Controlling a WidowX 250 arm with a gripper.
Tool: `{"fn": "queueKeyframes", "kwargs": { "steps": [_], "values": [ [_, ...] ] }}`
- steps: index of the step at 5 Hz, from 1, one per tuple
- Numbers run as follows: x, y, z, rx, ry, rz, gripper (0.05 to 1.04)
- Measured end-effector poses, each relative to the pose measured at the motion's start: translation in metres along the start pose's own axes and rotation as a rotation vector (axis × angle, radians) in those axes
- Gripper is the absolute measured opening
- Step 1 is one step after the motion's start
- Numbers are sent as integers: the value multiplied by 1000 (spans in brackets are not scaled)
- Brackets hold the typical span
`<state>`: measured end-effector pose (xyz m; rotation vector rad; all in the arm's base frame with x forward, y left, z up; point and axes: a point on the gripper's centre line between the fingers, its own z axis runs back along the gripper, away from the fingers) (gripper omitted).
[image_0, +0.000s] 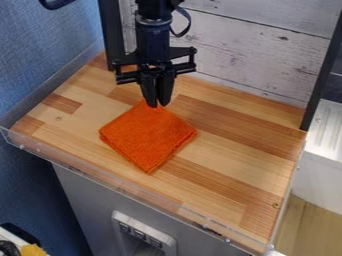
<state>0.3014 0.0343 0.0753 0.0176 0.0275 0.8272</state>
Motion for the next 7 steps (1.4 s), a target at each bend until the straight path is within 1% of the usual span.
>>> {"fn": "queueKeyframes", "kwargs": {
  "steps": [1, 3, 4, 5, 7],
  "values": [
    [-4, 3, -9, -2, 6, -4, 66],
    [-16, 10, -33, -19, 10, -16, 59],
    [-17, 9, -39, -38, 0, -22, 59],
    [-14, 6, -45, -47, -6, -29, 59],
    [-12, 5, -54, -54, -29, -11, 59]
  ]
}}
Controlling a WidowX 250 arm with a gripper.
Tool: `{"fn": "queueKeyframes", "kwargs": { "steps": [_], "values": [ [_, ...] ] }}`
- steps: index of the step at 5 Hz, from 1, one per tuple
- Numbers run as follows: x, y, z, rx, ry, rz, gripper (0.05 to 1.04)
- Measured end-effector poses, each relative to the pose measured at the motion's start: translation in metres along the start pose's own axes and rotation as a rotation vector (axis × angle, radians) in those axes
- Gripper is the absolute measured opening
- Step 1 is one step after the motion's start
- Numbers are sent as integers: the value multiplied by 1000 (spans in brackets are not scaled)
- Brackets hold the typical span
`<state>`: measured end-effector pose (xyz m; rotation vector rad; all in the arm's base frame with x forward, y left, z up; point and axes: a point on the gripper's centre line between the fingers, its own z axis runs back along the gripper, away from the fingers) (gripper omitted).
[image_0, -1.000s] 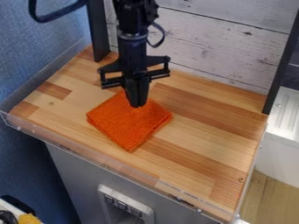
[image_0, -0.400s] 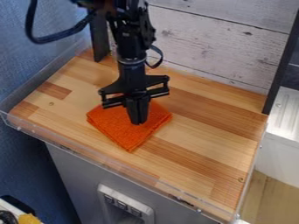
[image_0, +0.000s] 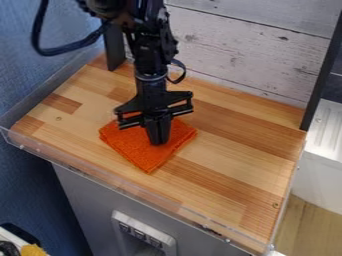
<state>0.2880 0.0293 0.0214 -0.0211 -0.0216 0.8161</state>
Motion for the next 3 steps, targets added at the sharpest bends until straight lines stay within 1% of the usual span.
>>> {"fn": "queueKeyframes", "kwargs": {
  "steps": [1, 2, 3],
  "values": [
    [1, 1, -8, 11, -5, -9, 59],
    [3, 2, -8, 18, -15, -27, 59],
    [6, 1, -12, 31, -12, -105, 59]
  ]
}}
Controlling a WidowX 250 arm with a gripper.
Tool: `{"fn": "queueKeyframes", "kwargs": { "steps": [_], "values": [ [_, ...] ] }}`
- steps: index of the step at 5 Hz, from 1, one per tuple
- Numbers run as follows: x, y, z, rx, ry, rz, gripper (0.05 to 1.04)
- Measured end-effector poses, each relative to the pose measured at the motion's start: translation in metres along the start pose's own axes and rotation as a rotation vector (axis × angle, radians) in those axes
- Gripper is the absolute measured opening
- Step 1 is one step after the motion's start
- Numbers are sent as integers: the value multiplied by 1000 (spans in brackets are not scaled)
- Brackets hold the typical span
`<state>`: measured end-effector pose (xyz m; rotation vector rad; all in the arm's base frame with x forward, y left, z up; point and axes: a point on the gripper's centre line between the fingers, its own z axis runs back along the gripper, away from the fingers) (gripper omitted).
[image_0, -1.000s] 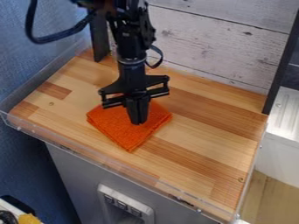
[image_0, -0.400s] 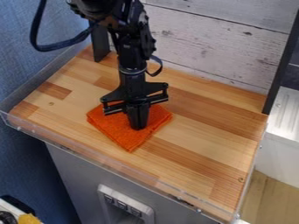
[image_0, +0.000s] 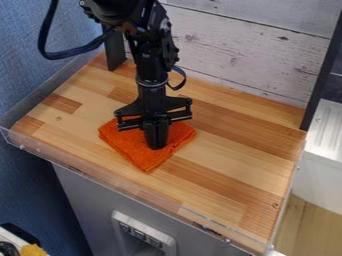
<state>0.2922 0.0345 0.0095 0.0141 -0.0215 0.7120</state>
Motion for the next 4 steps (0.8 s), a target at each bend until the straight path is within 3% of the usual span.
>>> {"fn": "queueKeyframes", "kwargs": {
  "steps": [4],
  "values": [
    [56, -29, -1, 10, 15, -492, 59]
  ]
}}
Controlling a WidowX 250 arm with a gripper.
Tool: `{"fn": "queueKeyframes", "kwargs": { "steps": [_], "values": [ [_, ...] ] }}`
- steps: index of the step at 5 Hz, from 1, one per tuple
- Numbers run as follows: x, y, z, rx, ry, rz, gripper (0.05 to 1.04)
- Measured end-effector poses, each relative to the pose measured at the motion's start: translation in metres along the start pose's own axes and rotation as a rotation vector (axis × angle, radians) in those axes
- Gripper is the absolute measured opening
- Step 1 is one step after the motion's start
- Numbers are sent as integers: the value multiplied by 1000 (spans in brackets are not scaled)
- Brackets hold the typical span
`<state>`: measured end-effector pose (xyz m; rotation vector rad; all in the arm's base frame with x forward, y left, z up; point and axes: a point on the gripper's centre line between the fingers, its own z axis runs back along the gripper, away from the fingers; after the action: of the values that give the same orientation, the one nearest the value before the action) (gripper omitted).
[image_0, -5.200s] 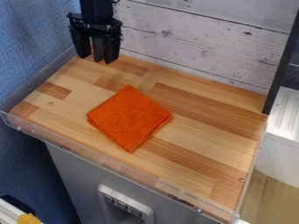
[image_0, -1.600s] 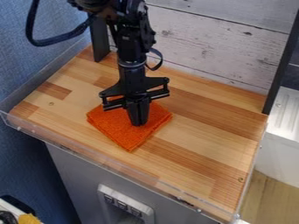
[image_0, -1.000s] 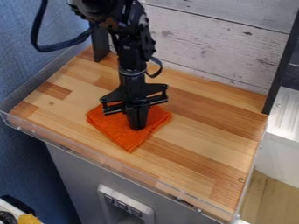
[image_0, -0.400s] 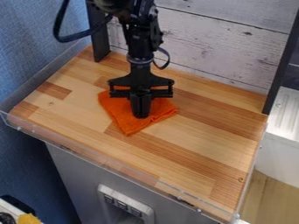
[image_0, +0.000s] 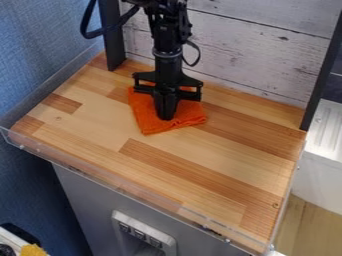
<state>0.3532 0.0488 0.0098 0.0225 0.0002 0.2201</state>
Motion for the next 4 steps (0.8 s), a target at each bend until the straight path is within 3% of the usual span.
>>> {"fn": "queueKeyframes", "kwargs": {
  "steps": [4],
  "values": [
    [23, 9, 0, -34, -4, -222, 59]
  ]
}}
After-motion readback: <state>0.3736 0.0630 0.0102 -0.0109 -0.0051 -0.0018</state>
